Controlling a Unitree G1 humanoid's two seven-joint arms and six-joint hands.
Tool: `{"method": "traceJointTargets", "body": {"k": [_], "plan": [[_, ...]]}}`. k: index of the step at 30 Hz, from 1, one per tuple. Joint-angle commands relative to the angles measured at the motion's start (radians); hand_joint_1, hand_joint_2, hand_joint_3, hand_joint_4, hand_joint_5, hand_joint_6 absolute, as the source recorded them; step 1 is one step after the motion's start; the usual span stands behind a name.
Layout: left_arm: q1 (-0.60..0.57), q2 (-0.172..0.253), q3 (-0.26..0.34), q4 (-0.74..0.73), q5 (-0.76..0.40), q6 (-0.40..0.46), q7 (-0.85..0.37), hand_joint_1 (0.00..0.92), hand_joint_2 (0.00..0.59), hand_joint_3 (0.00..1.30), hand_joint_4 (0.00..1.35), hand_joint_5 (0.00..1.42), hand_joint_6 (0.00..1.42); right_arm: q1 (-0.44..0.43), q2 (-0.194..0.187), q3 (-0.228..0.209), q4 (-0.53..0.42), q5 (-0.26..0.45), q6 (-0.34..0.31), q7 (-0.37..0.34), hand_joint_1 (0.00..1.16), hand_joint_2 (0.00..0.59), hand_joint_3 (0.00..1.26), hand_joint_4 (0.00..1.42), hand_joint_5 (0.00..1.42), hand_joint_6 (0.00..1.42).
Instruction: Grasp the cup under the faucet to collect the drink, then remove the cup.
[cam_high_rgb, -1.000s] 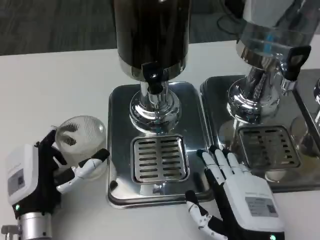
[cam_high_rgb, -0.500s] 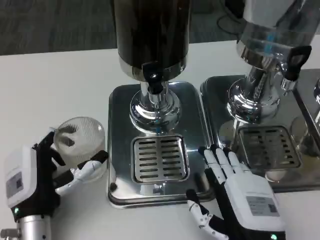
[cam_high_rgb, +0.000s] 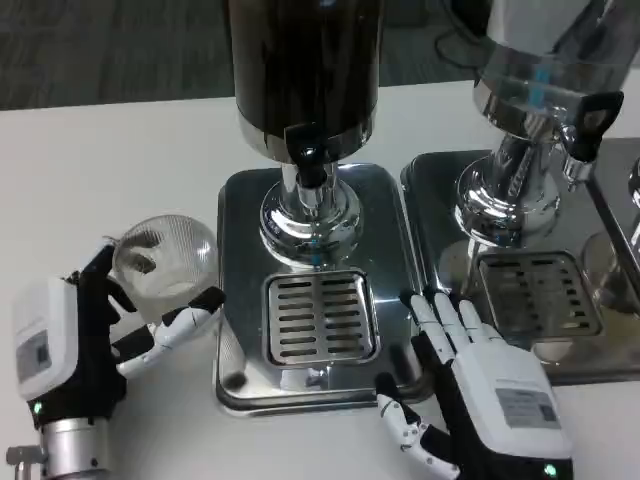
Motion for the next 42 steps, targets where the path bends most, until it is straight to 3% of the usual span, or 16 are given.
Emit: {"method": "traceJointTargets", "body": {"k": [1,14,23,35,38,42], "plan": [[-0.025,-0.016,-0.017,-0.034,0.018,-0.023,0.013,0.607,0.042,0.53,0.67,0.87,1.04,-0.002,0.001,-0.005,-0.01,-0.005,-0.003,-0.007,0.19,0.424,0.04,0.0,0.0,0.1],[-0.077,-0.061,-0.103,-0.031,0.079,-0.015,-0.015,0.607,0.04,0.53,0.67,0.87,1.04,0.011,0.003,-0.019,-0.025,-0.009,0.006,-0.009,0.21,0.425,0.04,0.0,0.0,0.1],[-0.145,-0.111,-0.148,0.058,0.088,0.004,-0.053,0.602,0.032,0.53,0.67,0.87,1.04,0.038,-0.003,-0.03,-0.053,-0.012,0.016,-0.004,0.21,0.424,0.04,0.0,0.0,0.1],[-0.179,-0.133,-0.225,0.13,0.12,0.045,-0.048,0.586,0.034,0.52,0.67,0.86,1.02,0.048,0.004,-0.031,-0.062,-0.016,0.019,-0.002,0.22,0.424,0.04,0.0,0.0,0.1],[-0.177,-0.139,-0.239,0.145,0.112,0.056,-0.051,0.567,0.035,0.51,0.65,0.84,1.01,0.047,0.002,-0.032,-0.061,-0.012,0.017,0.003,0.22,0.424,0.04,0.0,0.0,0.1],[-0.172,-0.134,-0.25,0.155,0.096,0.064,-0.085,0.45,0.055,0.42,0.54,0.75,0.9,0.042,0.006,-0.031,-0.053,-0.004,0.009,-0.004,0.22,0.424,0.04,0.0,0.0,0.1]]}}
